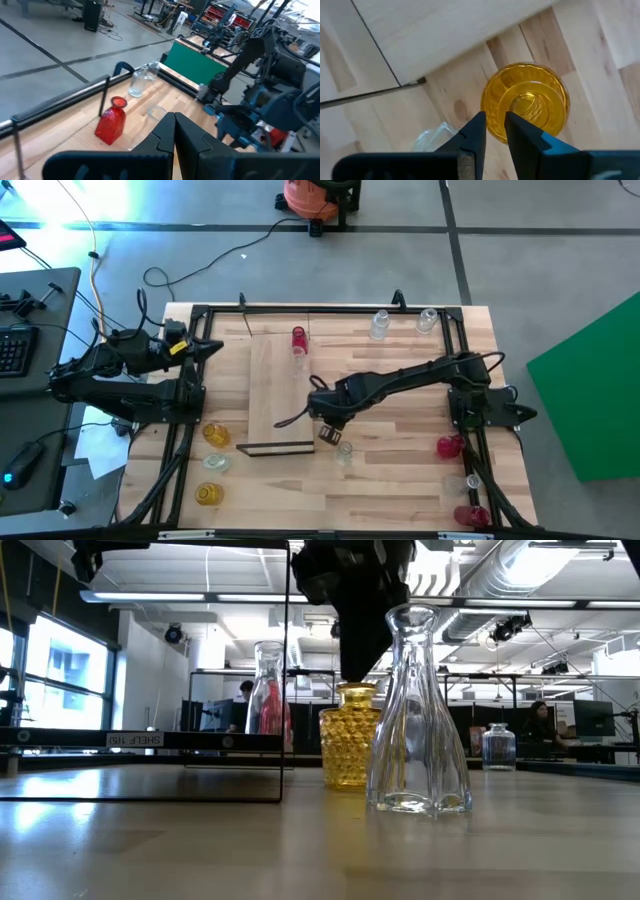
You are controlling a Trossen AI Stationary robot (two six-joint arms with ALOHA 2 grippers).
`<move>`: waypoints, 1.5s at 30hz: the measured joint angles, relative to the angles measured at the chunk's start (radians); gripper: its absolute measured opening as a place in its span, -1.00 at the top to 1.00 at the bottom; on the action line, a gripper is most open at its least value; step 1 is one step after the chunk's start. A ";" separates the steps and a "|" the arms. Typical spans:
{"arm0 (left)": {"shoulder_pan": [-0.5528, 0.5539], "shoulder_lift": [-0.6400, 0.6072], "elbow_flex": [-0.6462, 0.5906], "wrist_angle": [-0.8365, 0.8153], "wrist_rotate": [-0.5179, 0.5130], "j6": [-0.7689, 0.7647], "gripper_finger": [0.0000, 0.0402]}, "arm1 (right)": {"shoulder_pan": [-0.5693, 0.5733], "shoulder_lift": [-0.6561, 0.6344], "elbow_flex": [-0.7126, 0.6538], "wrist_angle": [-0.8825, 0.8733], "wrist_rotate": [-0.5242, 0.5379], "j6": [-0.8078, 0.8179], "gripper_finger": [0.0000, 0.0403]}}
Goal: Sort vases onto shelf
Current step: Put the top right yellow vase on the shelf
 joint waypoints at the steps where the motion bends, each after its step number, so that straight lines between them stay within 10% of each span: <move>1: 0.000 0.000 0.000 0.000 -0.005 0.003 1.00 | -0.005 -0.001 -0.006 0.012 -0.006 -0.002 0.61; 12: 0.000 0.000 0.000 -0.001 -0.006 -0.005 1.00 | -0.055 0.000 -0.012 0.027 -0.028 -0.038 0.32; 45: 0.000 0.000 0.000 -0.011 0.004 -0.008 1.00 | -0.067 -0.003 -0.073 0.036 0.017 -0.072 0.32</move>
